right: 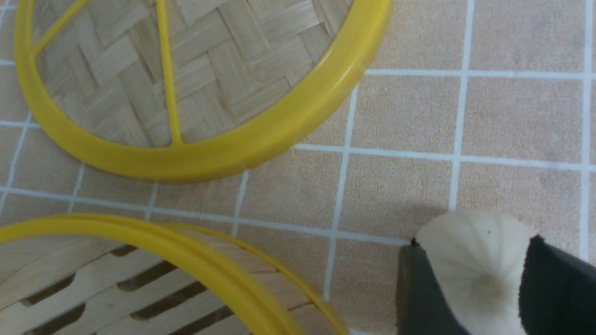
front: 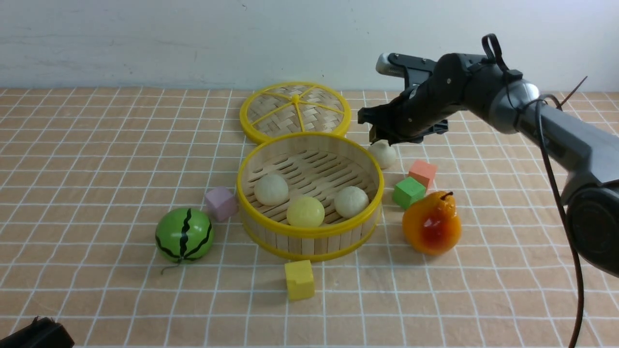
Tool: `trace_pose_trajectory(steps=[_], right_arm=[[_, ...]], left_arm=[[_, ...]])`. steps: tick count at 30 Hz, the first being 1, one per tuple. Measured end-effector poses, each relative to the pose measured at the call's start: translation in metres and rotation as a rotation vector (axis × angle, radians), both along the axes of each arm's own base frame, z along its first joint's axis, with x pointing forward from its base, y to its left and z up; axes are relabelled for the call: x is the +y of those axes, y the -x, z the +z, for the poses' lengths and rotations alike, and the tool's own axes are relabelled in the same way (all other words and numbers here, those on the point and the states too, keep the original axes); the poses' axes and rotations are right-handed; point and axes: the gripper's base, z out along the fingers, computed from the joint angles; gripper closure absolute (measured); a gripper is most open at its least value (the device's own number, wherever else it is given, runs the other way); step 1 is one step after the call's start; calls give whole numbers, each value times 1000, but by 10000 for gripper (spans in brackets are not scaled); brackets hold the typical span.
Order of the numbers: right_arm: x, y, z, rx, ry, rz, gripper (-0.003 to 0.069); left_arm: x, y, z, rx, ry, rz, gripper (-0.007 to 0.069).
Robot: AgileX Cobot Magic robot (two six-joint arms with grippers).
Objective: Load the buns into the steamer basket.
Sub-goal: Use the right arm to grab a steamed stuffed bun, then use the right arm to put the steamed stuffed bun into the steamer
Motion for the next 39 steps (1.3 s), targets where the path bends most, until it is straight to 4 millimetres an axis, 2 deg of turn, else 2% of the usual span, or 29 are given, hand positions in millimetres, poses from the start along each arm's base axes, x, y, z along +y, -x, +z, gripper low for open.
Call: trace_pose_trajectory(steps=[11,21,24,25,26,30,35,39], right_arm=[[-2,-2,-7,-5,43,4,368],[-2,-5,-22,4,48,1,509],[-2,-6,-21,-5,46,-1,566],[-2,-6,-21,-10,45,-2,631],[-2,-6,-21,-13,45,-3,649],[-2,-6,-20,-18,44,-3,659],[-3,-2,-3,-36,71,34,659],[-4,4,26,-77,102,74,659]], left_arm=[[0,0,0,0,0,0,523],[0,0,0,-1,1,1,514],[0,0,0,-1,1,1,511],[0,0,0,-1,1,1,508],[0,0,0,-1,1,1,507],[0,0,0,-2,1,1,504],[0,0,0,-2,1,1,504],[0,0,0,-2,1,1,503]])
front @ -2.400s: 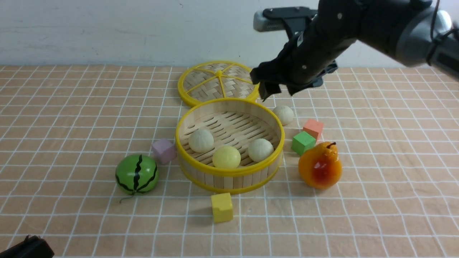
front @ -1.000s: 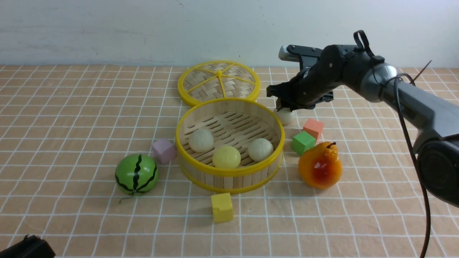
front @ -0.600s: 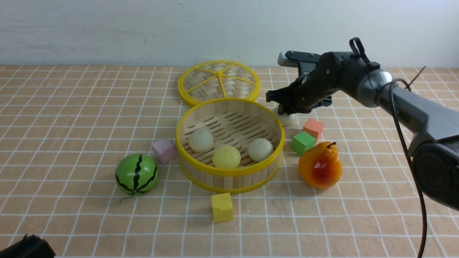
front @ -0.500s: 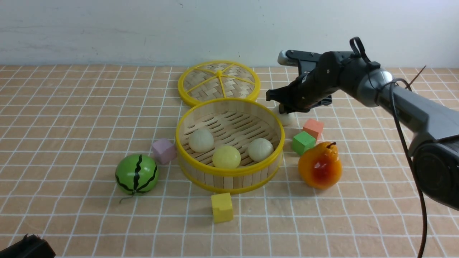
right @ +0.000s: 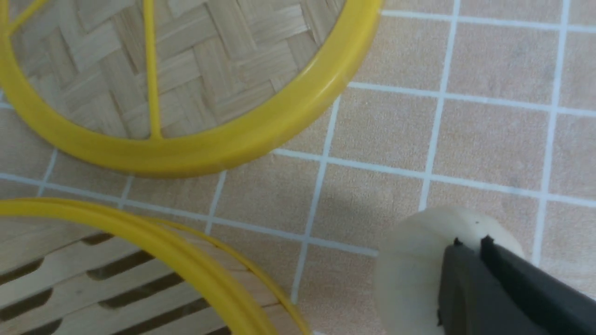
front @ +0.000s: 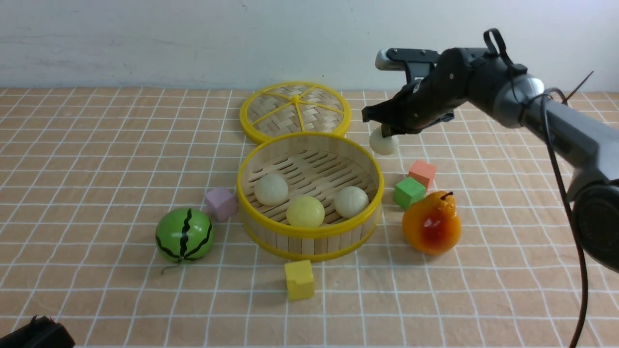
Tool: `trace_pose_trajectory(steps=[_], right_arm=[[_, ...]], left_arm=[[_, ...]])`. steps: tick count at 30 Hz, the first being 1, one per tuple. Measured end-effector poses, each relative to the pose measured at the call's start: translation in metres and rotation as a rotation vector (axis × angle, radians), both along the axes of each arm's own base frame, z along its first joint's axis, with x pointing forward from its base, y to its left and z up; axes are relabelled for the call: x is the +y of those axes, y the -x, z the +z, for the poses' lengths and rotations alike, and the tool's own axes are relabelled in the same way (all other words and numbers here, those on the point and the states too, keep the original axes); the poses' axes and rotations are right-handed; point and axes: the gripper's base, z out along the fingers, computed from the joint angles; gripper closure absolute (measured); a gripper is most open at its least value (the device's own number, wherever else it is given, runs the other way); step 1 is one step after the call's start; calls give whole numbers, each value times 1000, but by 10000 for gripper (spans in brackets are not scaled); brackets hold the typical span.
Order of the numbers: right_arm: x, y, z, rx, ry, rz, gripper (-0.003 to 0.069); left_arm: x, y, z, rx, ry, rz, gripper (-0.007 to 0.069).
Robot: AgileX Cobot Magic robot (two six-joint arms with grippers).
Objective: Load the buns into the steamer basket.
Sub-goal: Use the right arm to put the steamed stuffed bun into the steamer
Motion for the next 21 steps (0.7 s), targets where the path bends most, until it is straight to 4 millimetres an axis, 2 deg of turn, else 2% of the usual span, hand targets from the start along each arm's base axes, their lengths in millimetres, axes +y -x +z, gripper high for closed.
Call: trace_pose_trajectory(steps=[5,6,8,10,14,16,18,21], right_arm=[[3,19,49,-34,27,84,659],[3,20,51,-39,29,88,659],[14,34,68,-24,30,153,659],[28,44,72,3,24,220,659],[59,54,59,44,21,313,655],[68,54,49,55,17,326,652],[78,51,27,91,13,325,643],[81,47,2,146,16,304,619]], left_arm=[[0,0,0,0,0,0,498],[0,0,0,0,0,0,498],[0,0,0,0,0,0,496],[0,0,0,0,0,0,495],[0,0,0,0,0,0,494],[0,0,0,0,0,0,494],[0,0,0,0,0,0,494],[0,0,0,0,0,0,491]])
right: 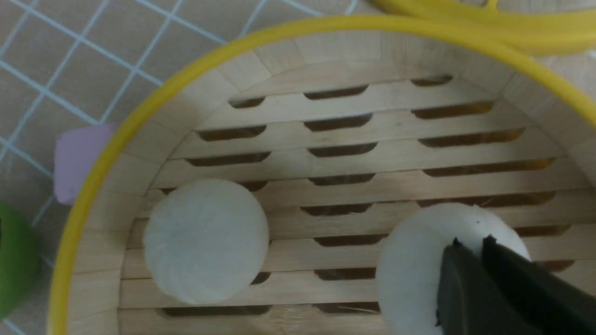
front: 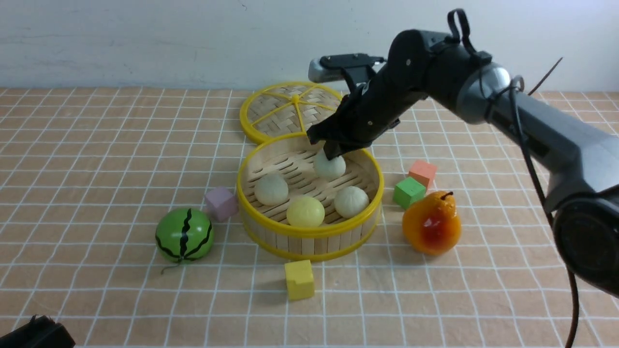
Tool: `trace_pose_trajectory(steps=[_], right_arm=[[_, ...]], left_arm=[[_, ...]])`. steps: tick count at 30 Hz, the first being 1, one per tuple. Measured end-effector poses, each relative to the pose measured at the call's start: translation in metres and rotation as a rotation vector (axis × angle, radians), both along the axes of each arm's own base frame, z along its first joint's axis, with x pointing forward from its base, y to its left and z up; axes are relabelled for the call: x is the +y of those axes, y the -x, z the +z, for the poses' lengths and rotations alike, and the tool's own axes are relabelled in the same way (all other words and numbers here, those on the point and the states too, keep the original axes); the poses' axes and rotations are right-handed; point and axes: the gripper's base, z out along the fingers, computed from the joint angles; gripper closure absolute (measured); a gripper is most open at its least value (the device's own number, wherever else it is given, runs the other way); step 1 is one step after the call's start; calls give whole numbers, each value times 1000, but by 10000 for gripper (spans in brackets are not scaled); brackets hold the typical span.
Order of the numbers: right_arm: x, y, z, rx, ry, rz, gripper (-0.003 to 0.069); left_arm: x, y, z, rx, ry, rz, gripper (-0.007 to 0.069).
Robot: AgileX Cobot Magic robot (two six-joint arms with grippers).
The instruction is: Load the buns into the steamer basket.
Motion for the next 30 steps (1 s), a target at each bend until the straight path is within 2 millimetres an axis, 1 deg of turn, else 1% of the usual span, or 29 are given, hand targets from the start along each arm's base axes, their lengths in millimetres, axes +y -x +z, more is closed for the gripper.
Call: trace_pose_trajectory(steps=[2,4,8,9,10,11,12,13,14,15,16,18,20,21,22,23,24,25,26,27,28,29,30], right_arm=[[0,-2,-11,29,5,-25,586],[0,-3,-12,37,-6,-48,531],[-1,1,5,29,-30,-68,371],[-1,2,8,30,-31,-68,362],[-4,9,25,34,-35,-62,274],[-4,10,28,35,-34,-60,274],[-8,20,47,52,-26,-46,225],[-11,29,63,66,-18,-40,211],[-12,32,70,61,-20,-40,209],[-19,47,95,71,1,-37,217],[-24,55,110,59,8,-46,232],[-35,76,146,17,3,-74,295],[-44,102,174,-16,3,-97,401],[-49,118,184,-18,8,-105,486],[-50,121,188,-27,3,-106,486],[-56,142,196,-18,8,-114,580],[-62,160,206,-29,5,-121,629],[-62,163,204,-19,9,-123,643],[-72,190,215,-30,3,-128,673],[-72,190,212,-21,8,-128,674],[-83,212,221,-39,7,-135,678],[-90,228,223,-41,7,-138,678],[-92,231,226,-48,3,-138,678]], left_arm=[[0,0,0,0,0,0,489],[0,0,0,0,0,0,487],[0,0,0,0,0,0,484],[0,0,0,0,0,0,483],[0,0,0,0,0,0,481],[0,0,0,0,0,0,481],[0,0,0,0,0,0,480],[0,0,0,0,0,0,480],[0,0,0,0,0,0,480],[0,0,0,0,0,0,480],[0,0,0,0,0,0,479],[0,0,0,0,0,0,478],[0,0,0,0,0,0,475],[0,0,0,0,0,0,473],[0,0,0,0,0,0,473],[0,0,0,0,0,0,470],[0,0,0,0,0,0,470],[0,0,0,0,0,0,470],[0,0,0,0,0,0,470],[0,0,0,0,0,0,469],[0,0,0,0,0,0,466],[0,0,0,0,0,0,463],[0,0,0,0,0,0,463]])
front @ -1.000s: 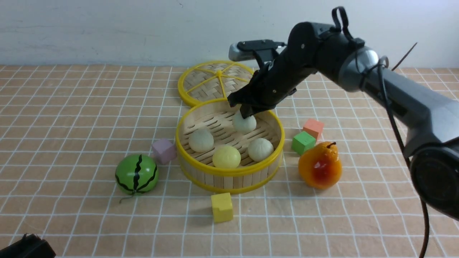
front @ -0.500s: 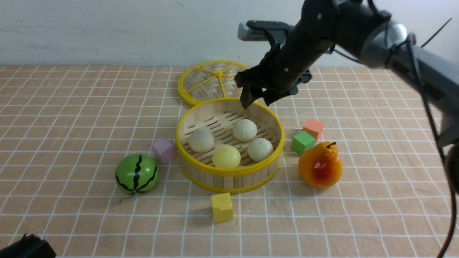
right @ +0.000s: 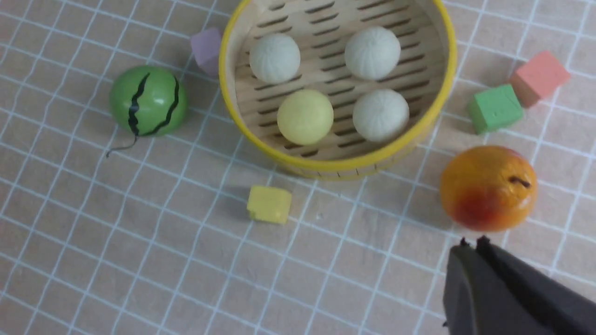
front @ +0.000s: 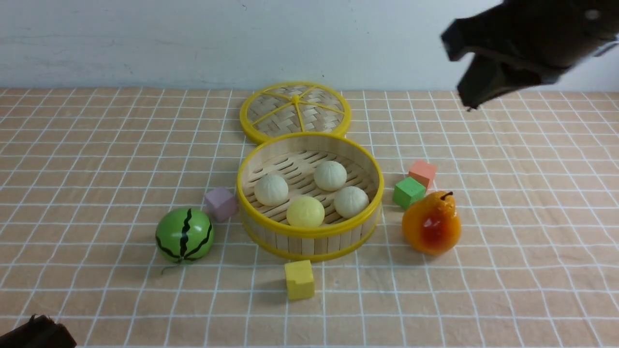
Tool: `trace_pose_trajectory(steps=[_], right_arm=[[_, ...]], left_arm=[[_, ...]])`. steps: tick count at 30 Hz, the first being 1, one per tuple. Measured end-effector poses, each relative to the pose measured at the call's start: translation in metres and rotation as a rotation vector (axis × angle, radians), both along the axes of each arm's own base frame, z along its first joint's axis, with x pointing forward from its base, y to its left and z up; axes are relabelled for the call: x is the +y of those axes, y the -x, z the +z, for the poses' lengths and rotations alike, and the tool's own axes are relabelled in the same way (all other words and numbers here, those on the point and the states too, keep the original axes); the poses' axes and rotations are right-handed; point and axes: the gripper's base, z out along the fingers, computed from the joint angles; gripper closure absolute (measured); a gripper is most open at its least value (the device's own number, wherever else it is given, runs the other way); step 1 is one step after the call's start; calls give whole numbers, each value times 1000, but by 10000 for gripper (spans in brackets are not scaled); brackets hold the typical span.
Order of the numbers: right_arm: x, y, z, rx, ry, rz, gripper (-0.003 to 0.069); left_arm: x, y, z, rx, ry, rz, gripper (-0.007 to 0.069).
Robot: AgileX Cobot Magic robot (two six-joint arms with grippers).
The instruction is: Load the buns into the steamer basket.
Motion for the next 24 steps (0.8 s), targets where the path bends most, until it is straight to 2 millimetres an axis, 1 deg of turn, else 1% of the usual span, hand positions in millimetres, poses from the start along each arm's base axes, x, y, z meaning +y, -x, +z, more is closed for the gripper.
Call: trace_pose_trajectory(steps=[1,2,3,4,5,6,7,8,9,11,14,15,16,17,18,19,20,21,22,24], right_arm=[[-10,21,6,-17,-9,0,678],[-15,31,8,-24,-12,0,678],[-22,46,13,-47,-26,1,678],[-28,58,18,-70,-37,1,678],[-31,63,21,-83,-43,1,678],[-35,72,25,-102,-53,1,678],[-42,86,33,-136,-70,0,678],[-47,95,37,-160,-82,1,677],[-55,112,46,-205,-104,1,676],[-66,135,56,-266,-134,1,675],[-80,162,66,-336,-169,1,675],[-86,174,69,-368,-184,1,674],[-90,182,71,-389,-192,-2,672],[-90,182,71,-389,-192,-3,672],[-97,192,73,-421,-195,-24,670],[-99,195,74,-428,-197,-29,669],[-106,202,67,-447,-169,-73,669],[-110,206,59,-449,-141,-99,669],[-110,208,59,-456,-144,-99,669],[-117,212,25,-466,-66,-155,669]], left_arm=[[0,0,0,0,0,0,461],[0,0,0,0,0,0,461],[0,0,0,0,0,0,460],[0,0,0,0,0,0,459],[0,0,0,0,0,0,459],[0,0,0,0,0,0,459],[0,0,0,0,0,0,459],[0,0,0,0,0,0,458],[0,0,0,0,0,0,456],[0,0,0,0,0,0,456],[0,0,0,0,0,0,454],[0,0,0,0,0,0,454],[0,0,0,0,0,0,454],[0,0,0,0,0,0,454],[0,0,0,0,0,0,454],[0,0,0,0,0,0,454],[0,0,0,0,0,0,454],[0,0,0,0,0,0,454],[0,0,0,0,0,0,454],[0,0,0,0,0,0,453]])
